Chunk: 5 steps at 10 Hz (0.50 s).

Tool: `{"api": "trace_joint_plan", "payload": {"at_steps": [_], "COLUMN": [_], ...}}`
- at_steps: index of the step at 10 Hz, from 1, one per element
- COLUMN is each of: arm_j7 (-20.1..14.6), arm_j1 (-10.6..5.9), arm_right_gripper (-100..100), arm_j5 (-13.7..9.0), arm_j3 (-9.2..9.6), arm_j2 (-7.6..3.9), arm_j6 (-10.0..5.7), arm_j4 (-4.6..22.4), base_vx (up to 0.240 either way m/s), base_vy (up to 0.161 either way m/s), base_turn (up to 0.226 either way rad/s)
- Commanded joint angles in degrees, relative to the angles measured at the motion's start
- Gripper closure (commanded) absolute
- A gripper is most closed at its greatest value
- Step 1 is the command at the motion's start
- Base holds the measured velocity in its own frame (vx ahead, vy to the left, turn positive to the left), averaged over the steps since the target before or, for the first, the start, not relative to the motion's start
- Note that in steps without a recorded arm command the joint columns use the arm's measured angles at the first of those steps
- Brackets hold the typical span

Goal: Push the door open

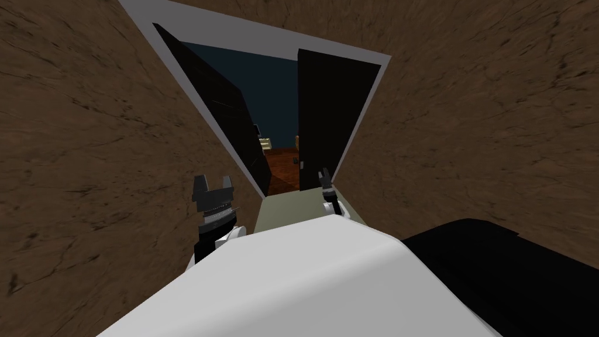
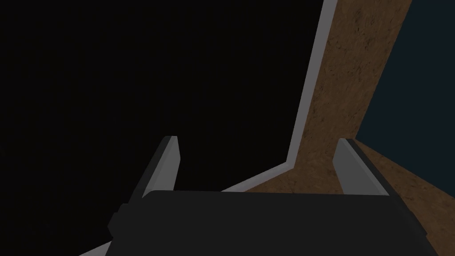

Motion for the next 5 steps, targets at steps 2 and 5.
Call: {"api": "trace_joint_plan", "payload": {"at_steps": [2, 5], "arm_j7": [-0.39, -1.27], "arm_j1": [-1.0, -2.92], "arm_right_gripper": [-100, -100], "arm_j5": [0.59, 1.6], "arm_j3": [-0.31, -1.07], "arm_j2": [-0.21, -0.74], "arm_j6": [-0.51, -1.21], "arm_j4": [3.37, 8.86], "base_vx": [0.057, 0.087], "base_vy": [0.017, 0.017], "base_turn": [-0.001, -0.007]}}
